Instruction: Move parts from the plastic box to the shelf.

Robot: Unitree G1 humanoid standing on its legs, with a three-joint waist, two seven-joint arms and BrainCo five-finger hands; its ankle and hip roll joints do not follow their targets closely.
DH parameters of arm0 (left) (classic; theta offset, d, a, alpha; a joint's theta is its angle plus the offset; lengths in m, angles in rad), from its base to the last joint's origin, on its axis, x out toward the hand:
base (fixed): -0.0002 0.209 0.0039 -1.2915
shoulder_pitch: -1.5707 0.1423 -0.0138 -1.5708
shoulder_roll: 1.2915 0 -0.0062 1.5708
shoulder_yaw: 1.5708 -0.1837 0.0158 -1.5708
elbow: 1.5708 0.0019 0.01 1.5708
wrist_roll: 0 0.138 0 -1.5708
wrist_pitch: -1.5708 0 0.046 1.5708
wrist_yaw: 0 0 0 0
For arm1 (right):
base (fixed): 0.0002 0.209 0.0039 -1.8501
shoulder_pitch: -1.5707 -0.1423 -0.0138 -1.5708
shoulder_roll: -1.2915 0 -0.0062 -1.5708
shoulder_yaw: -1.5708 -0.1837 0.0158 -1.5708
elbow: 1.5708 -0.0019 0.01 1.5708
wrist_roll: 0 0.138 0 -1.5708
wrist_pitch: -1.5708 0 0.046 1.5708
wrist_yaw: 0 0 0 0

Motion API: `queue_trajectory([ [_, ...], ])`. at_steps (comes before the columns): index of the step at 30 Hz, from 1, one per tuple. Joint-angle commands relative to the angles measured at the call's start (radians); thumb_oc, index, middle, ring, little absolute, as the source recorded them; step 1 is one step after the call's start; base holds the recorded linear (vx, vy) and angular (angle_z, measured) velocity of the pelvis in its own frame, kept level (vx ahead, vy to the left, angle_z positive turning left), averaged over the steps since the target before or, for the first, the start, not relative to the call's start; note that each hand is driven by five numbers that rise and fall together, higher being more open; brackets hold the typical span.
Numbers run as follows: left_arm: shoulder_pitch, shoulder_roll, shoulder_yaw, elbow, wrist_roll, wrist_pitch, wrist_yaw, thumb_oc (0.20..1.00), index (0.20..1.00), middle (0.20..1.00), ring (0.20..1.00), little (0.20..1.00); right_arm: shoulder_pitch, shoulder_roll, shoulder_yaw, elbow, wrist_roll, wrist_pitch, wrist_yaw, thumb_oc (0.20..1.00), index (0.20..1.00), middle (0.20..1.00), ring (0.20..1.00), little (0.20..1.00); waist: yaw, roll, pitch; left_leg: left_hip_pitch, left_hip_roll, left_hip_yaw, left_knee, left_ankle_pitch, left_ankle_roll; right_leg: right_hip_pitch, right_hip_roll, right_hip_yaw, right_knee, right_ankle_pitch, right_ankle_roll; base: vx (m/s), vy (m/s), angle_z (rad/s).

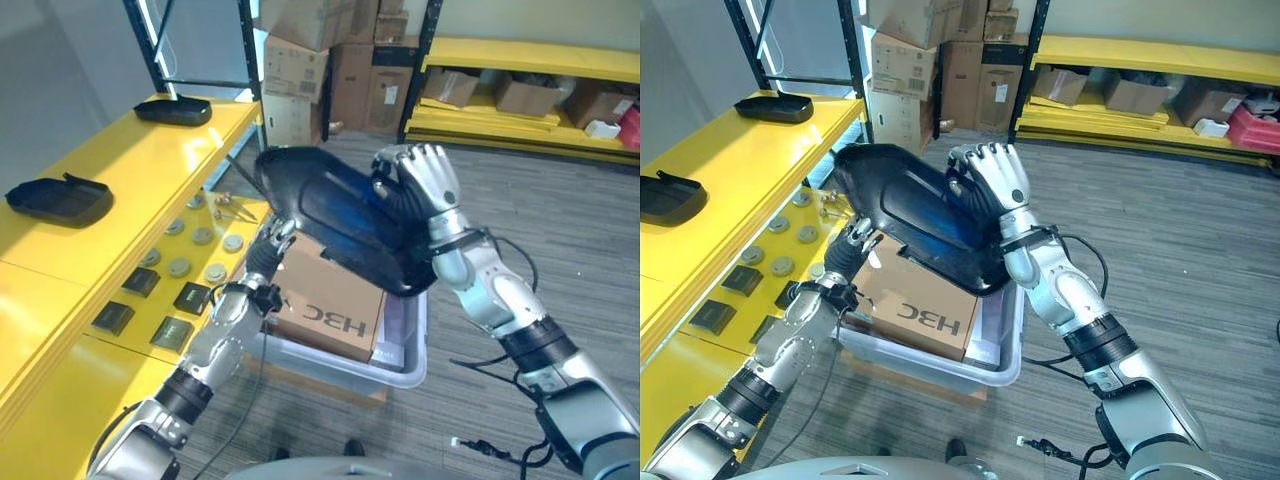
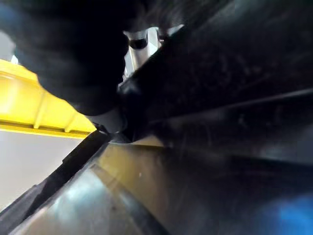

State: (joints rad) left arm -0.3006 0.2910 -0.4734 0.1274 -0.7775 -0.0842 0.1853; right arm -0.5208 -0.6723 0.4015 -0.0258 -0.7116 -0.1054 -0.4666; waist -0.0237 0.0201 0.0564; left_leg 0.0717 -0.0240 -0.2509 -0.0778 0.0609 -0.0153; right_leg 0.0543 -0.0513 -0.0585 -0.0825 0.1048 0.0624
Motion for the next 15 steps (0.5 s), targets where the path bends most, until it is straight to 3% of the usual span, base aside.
queue_trajectory([
  [1, -0.086, 0.000, -0.033, 0.041, 0.068, -0.028, 0.010, 1.000, 1.000, 1.000, 1.000, 1.000, -0.049, 0.056, 0.018, -0.029, 0.035, -0.027, -0.022, 0.200, 0.200, 0.200, 0.200, 0.200, 0.016, -0.058, -0.097, -0.054, 0.049, 0.047, 0.034, -0.074, -0.029, 0.048, -0.076, -0.011, 0.030, -0.152, 0.067, 0.00, 0.000, 0.00],
  [9, -0.128, -0.021, -0.066, 0.059, 0.073, -0.031, 0.012, 1.000, 1.000, 1.000, 1.000, 1.000, -0.116, 0.131, 0.157, 0.017, 0.069, -0.053, 0.042, 0.200, 0.200, 0.200, 0.200, 0.200, 0.022, -0.063, -0.096, -0.059, 0.050, 0.042, 0.038, -0.071, -0.033, 0.048, -0.074, -0.015, 0.030, -0.150, 0.064, 0.00, 0.000, 0.00],
  [10, -0.130, -0.021, -0.065, 0.057, 0.076, -0.032, 0.016, 0.947, 0.947, 0.947, 0.947, 0.947, -0.123, 0.139, 0.171, 0.018, 0.074, -0.056, 0.050, 0.200, 0.200, 0.200, 0.200, 0.200, 0.022, -0.063, -0.097, -0.059, 0.050, 0.041, 0.037, -0.071, -0.033, 0.048, -0.074, -0.014, 0.029, -0.149, 0.063, 0.00, 0.000, 0.00],
  [11, -0.133, -0.024, -0.070, 0.060, 0.082, -0.032, 0.015, 0.846, 0.846, 0.846, 0.846, 0.846, -0.126, 0.154, 0.189, 0.011, 0.088, -0.067, 0.060, 0.200, 0.200, 0.200, 0.200, 0.200, 0.023, -0.064, -0.097, -0.060, 0.050, 0.040, 0.038, -0.071, -0.033, 0.048, -0.073, -0.015, 0.030, -0.150, 0.063, 0.00, 0.000, 0.00],
  [12, -0.136, -0.023, -0.072, 0.063, 0.088, -0.032, 0.014, 0.586, 0.586, 0.586, 0.586, 0.586, -0.130, 0.163, 0.201, 0.008, 0.096, -0.073, 0.070, 0.200, 0.200, 0.200, 0.200, 0.200, 0.024, -0.063, -0.097, -0.061, 0.050, 0.039, 0.038, -0.070, -0.034, 0.048, -0.073, -0.017, 0.030, -0.151, 0.062, 0.00, 0.000, 0.00],
  [14, -0.144, -0.021, -0.074, 0.060, 0.092, -0.032, 0.011, 0.573, 0.573, 0.573, 0.573, 0.573, -0.140, 0.178, 0.225, 0.006, 0.109, -0.080, 0.087, 0.200, 0.200, 0.200, 0.200, 0.200, 0.025, -0.062, -0.096, -0.063, 0.049, 0.038, 0.040, -0.070, -0.035, 0.047, -0.073, -0.020, 0.032, -0.152, 0.061, 0.00, 0.000, 0.00],
  [15, -0.149, -0.019, -0.077, 0.059, 0.096, -0.033, 0.008, 0.200, 0.200, 0.200, 0.200, 0.200, -0.143, 0.185, 0.234, 0.007, 0.118, -0.085, 0.093, 0.200, 0.200, 0.200, 0.200, 0.200, 0.025, -0.062, -0.095, -0.063, 0.048, 0.037, 0.041, -0.070, -0.035, 0.048, -0.074, -0.022, 0.032, -0.152, 0.061, 0.00, 0.000, 0.00],
])
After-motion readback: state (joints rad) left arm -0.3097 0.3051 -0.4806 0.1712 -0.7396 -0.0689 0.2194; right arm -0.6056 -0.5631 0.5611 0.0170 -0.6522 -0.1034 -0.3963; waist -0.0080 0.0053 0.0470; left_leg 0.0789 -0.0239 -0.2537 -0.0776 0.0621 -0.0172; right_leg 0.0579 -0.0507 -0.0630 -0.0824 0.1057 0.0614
